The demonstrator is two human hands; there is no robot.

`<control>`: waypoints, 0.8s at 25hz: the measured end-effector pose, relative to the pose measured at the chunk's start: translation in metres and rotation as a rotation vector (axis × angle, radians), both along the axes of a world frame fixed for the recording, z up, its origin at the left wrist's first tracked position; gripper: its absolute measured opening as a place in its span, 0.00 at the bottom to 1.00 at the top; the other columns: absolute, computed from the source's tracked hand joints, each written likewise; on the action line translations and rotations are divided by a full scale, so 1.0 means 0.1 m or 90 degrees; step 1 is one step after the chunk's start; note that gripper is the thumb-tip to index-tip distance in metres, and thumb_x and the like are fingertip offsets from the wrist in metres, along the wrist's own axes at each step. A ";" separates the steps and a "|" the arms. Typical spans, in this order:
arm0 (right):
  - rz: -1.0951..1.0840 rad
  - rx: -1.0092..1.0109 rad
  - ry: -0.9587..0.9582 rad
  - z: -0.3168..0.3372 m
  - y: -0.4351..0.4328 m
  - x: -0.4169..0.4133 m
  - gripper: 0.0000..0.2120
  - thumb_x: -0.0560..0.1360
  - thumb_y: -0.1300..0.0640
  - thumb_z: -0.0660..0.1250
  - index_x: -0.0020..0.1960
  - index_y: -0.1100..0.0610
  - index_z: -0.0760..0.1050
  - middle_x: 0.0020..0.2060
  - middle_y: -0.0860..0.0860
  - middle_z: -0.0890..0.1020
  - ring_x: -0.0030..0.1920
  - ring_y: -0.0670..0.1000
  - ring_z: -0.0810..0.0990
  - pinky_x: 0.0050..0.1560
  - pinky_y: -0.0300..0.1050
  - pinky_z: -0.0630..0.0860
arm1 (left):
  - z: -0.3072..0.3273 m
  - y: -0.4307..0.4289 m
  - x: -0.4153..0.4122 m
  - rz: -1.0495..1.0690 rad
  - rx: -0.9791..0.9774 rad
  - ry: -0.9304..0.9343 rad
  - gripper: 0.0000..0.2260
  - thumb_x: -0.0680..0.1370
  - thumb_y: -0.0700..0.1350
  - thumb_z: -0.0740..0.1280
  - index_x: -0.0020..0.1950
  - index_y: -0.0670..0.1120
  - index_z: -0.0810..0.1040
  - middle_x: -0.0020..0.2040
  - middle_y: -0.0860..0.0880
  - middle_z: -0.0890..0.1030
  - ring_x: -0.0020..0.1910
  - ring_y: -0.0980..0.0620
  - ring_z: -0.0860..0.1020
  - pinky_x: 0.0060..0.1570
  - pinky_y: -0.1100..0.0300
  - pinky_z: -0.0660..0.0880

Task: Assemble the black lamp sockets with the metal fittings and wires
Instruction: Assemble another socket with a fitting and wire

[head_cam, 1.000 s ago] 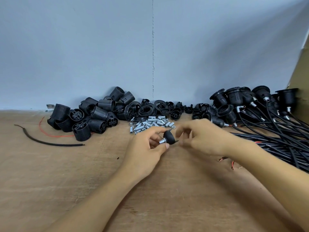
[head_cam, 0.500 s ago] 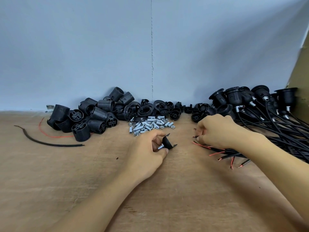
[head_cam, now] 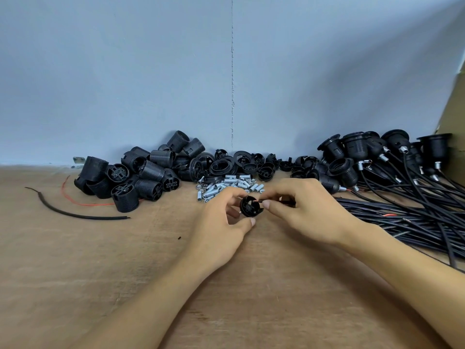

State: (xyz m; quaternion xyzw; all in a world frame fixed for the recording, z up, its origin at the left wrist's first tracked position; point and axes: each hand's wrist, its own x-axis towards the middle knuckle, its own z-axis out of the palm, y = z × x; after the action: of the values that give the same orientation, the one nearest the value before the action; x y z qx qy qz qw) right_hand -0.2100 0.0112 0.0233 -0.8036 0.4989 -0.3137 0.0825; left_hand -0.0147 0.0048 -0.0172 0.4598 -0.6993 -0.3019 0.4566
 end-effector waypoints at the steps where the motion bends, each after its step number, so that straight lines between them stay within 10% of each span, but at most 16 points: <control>1: 0.001 0.004 0.002 0.02 0.00 0.00 0.10 0.77 0.57 0.68 0.55 0.46 0.84 0.42 0.41 0.83 0.42 0.39 0.77 0.42 0.29 0.68 | 0.00 0.00 0.00 -0.001 -0.005 0.004 0.19 0.71 0.40 0.78 0.52 0.62 0.79 0.47 0.63 0.83 0.46 0.59 0.80 0.49 0.59 0.78; 20: 0.058 0.010 -0.015 0.01 0.04 0.06 0.12 0.76 0.55 0.72 0.50 0.44 0.71 0.41 0.41 0.81 0.42 0.44 0.81 0.43 0.40 0.77 | -0.02 0.06 -0.03 0.050 -0.230 -0.171 0.20 0.71 0.45 0.77 0.62 0.58 0.81 0.50 0.61 0.79 0.50 0.60 0.74 0.51 0.65 0.71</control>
State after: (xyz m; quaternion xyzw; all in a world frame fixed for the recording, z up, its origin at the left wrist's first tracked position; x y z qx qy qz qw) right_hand -0.2036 0.0157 0.0246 -0.8211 0.4632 -0.3153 0.1088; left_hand -0.0178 0.0105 -0.0192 0.4330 -0.7781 -0.0899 0.4460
